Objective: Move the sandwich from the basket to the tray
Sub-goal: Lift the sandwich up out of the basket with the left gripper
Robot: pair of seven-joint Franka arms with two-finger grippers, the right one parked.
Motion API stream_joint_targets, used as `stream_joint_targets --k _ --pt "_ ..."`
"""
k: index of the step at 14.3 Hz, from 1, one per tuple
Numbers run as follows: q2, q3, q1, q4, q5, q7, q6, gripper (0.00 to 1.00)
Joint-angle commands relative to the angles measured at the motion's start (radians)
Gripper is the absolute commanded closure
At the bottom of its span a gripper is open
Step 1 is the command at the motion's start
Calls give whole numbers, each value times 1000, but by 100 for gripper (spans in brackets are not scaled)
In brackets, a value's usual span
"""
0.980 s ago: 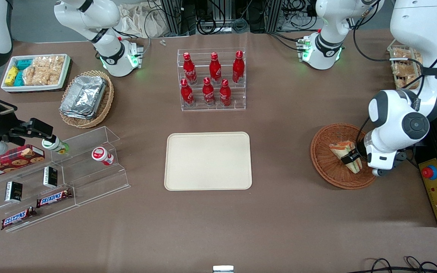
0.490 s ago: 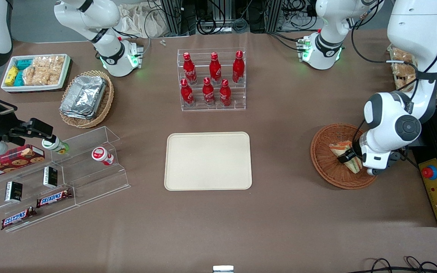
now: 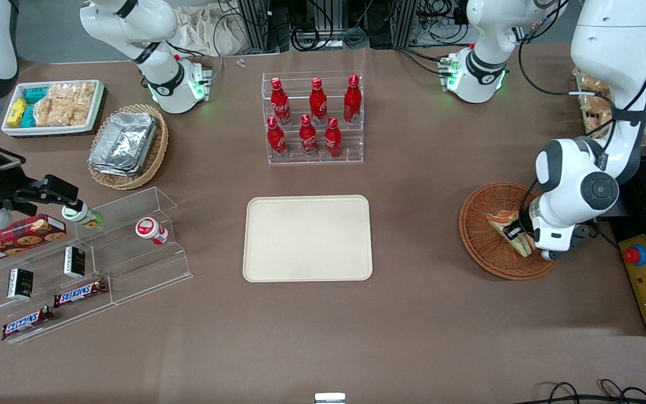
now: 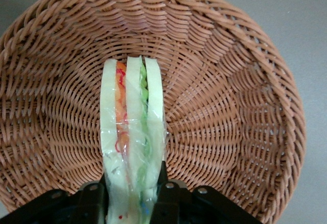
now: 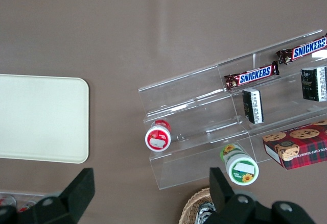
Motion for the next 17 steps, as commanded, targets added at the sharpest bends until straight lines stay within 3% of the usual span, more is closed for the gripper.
stream_joint_targets --k 1,5,12,17 --pt "-25 -5 0 19 19 -61 1 100" --pt "-78 -5 6 126 19 -3 -217 100" --pt "-88 -21 5 554 -1 130 -783 100" --pt "-66 -194 -11 651 -73 104 -806 100"
